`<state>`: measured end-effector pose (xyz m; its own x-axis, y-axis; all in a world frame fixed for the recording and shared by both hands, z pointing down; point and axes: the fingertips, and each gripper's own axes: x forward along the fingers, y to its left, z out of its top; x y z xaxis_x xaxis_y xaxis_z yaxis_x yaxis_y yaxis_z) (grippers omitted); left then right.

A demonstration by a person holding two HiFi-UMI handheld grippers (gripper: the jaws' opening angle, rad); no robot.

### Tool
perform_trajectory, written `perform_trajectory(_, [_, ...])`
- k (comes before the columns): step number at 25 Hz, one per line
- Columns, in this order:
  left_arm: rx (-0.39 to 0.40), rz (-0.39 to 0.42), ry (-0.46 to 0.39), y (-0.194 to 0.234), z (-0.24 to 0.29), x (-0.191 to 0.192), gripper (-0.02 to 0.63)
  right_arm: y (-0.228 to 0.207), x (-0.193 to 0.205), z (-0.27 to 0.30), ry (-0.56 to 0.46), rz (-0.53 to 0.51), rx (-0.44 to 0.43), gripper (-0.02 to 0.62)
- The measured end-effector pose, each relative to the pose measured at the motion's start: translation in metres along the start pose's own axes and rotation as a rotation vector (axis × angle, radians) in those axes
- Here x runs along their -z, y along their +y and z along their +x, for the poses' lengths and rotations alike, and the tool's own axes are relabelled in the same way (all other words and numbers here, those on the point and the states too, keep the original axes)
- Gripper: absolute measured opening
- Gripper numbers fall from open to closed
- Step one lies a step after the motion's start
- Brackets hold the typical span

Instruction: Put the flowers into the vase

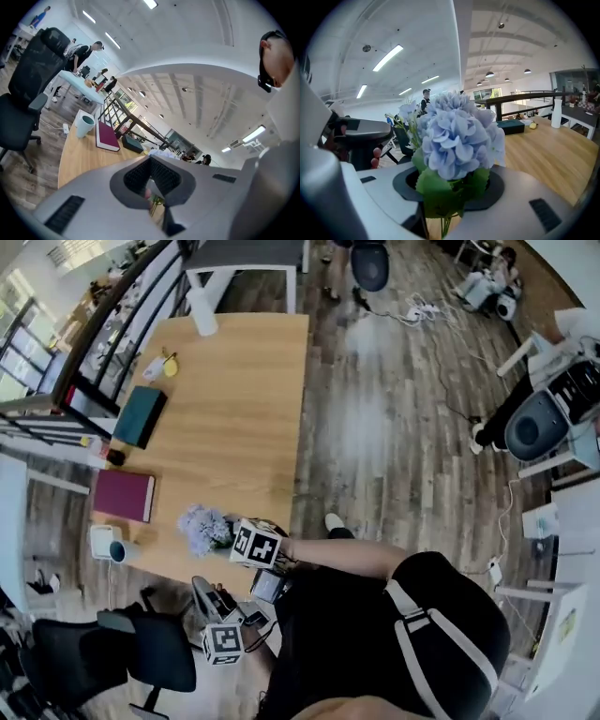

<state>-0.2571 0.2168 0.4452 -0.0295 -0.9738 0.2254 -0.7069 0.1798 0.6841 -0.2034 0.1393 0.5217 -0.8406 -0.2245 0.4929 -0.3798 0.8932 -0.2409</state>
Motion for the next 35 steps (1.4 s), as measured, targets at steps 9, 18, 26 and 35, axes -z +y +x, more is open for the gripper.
perform_trajectory(9, [-0.095,0.089,-0.083,-0.081,0.054,0.052,0.048,-0.093,-0.006,-0.053,-0.054,-0.016,-0.115,0.195])
perform_trajectory(18, [-0.101,0.214,-0.037,-0.186,0.140,0.118,0.048,-0.206,-0.002,-0.144,-0.079,-0.017,-0.108,0.189])
perform_trajectory(26, [-0.157,0.194,-0.101,-0.170,0.155,0.094,0.048,-0.247,-0.003,-0.152,-0.084,0.001,-0.103,0.189])
perform_trajectory(35, [-0.062,0.059,-0.063,-0.174,0.260,0.108,0.048,-0.317,-0.038,-0.144,-0.062,0.009,-0.052,0.189])
